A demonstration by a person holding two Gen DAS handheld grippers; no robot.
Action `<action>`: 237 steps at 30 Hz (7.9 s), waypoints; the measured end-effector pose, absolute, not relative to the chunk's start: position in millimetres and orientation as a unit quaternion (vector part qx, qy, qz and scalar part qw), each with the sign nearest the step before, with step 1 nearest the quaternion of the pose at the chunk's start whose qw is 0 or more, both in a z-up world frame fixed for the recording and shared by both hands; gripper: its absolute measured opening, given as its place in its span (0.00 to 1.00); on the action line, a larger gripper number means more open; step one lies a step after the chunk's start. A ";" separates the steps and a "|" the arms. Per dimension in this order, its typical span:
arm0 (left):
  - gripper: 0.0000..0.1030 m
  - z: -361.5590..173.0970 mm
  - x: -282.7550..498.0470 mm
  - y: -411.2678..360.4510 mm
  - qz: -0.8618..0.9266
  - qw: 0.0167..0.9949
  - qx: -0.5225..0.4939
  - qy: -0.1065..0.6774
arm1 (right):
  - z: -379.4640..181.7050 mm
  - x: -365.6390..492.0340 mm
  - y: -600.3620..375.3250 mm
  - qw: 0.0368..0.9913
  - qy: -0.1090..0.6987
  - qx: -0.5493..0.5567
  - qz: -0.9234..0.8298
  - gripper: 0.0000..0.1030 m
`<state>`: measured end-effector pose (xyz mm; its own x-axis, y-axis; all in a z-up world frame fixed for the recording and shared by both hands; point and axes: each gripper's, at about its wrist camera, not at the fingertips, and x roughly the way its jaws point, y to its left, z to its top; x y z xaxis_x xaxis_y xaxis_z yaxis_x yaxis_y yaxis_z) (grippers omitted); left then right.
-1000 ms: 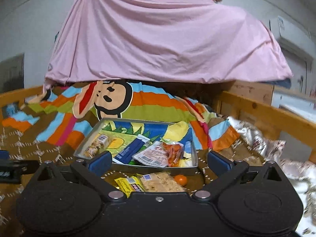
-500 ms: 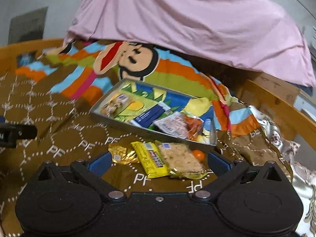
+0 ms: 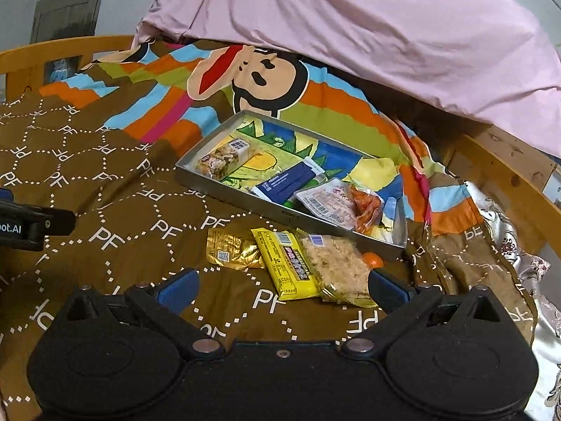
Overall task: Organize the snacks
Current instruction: 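Move both open tools toward the gold packet and yellow bar beside the tray, then close the left tool on the gold foil packet while the right tool grips the yellow bar, then carry the gold packet with the left tool into the tray while the right tool carries the yellow bar, then open both tools to drop the packet and bar into the tray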
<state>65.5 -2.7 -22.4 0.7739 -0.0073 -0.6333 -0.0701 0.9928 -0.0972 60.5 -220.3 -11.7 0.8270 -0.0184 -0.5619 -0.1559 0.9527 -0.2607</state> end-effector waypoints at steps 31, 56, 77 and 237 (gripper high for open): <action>0.99 -34.8 85.8 12.3 0.086 0.929 -0.045 0.357 | -30.5 80.1 -194.0 0.919 0.324 -0.167 0.149 0.99; 0.99 -45.5 120.4 -7.4 0.073 0.934 0.005 0.350 | -45.6 117.5 -209.8 0.903 0.317 -0.242 0.157 0.99; 0.99 -60.4 191.3 -60.7 -0.117 0.947 0.012 0.299 | -72.4 149.9 -222.7 0.894 0.304 -0.316 0.091 0.96; 0.51 -55.1 350.3 -139.4 -0.091 0.917 -0.021 0.388 | -54.7 291.8 -294.3 0.958 0.279 -0.045 0.040 0.32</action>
<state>350.3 -139.4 -55.1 0.6825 -0.1838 -0.7074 0.1514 0.9824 -0.1092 291.8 -294.3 -54.7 0.8405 0.0526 -0.5392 -0.1024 0.9928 -0.0628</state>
